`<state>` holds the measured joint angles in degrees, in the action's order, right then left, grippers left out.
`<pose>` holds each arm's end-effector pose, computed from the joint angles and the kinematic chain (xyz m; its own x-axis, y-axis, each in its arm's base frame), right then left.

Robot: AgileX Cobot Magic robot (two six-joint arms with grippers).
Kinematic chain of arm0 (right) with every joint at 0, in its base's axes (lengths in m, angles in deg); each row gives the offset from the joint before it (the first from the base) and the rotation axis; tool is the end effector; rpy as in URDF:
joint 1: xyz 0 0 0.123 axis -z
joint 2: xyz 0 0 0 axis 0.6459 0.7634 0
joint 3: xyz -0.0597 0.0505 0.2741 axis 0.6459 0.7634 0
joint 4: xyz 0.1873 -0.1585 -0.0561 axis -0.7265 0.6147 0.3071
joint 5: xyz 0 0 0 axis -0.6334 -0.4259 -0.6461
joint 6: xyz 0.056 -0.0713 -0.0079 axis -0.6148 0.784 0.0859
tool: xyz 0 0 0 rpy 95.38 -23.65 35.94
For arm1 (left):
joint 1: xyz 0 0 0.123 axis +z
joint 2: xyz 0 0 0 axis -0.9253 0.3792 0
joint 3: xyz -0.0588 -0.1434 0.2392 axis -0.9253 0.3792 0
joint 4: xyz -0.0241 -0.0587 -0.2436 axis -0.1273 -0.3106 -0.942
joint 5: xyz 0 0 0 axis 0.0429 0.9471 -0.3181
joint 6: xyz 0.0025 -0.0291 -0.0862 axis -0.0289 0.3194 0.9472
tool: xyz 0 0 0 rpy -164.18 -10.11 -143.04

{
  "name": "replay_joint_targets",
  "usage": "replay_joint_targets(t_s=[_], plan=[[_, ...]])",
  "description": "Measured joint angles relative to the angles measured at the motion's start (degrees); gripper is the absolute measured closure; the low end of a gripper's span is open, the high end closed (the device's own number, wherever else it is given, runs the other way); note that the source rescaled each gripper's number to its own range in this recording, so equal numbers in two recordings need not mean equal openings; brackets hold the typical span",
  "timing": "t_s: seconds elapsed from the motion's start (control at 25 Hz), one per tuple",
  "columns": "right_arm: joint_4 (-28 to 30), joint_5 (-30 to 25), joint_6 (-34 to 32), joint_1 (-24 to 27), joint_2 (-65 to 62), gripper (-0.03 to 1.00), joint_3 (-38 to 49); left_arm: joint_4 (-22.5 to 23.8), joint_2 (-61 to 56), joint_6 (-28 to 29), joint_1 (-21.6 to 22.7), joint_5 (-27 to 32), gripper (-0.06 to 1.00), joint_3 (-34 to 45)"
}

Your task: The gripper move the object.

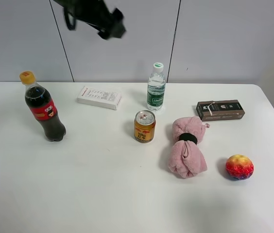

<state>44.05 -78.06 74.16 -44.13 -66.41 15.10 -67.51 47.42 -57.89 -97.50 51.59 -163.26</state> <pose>-0.0044 -0.0021 0.2756 -0.4572 -0.0570 -0.8875 -0.0623 0.9975 -0.0319 0.3417 -0.1908 0.3941 -0.3223 0.5815 -0.7470 0.6132 0.7294 0.3033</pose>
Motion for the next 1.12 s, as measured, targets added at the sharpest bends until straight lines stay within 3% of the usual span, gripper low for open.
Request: replay_joint_targets(t_s=[0.28,0.52,0.76,0.92,1.12], plan=[[0.00,0.00,0.00,0.00,0.00,-0.03,0.00,0.80,-7.61,2.69,18.50,5.49,0.14,-0.02],[0.00,0.00,0.00,0.00,0.00,-0.03,0.00,1.09,-10.79,4.21,29.58,10.54,0.14,-0.02],[0.00,0.00,0.00,0.00,0.00,-0.03,0.00,1.09,-17.63,5.51,32.04,13.28,0.14,3.84],[0.00,0.00,0.00,0.00,0.00,-0.03,0.00,1.50,-25.68,7.36,32.04,14.20,0.14,10.42],[0.00,0.00,0.00,0.00,0.00,-0.03,0.00,5.09,-36.47,10.05,32.04,19.84,0.14,21.29]])
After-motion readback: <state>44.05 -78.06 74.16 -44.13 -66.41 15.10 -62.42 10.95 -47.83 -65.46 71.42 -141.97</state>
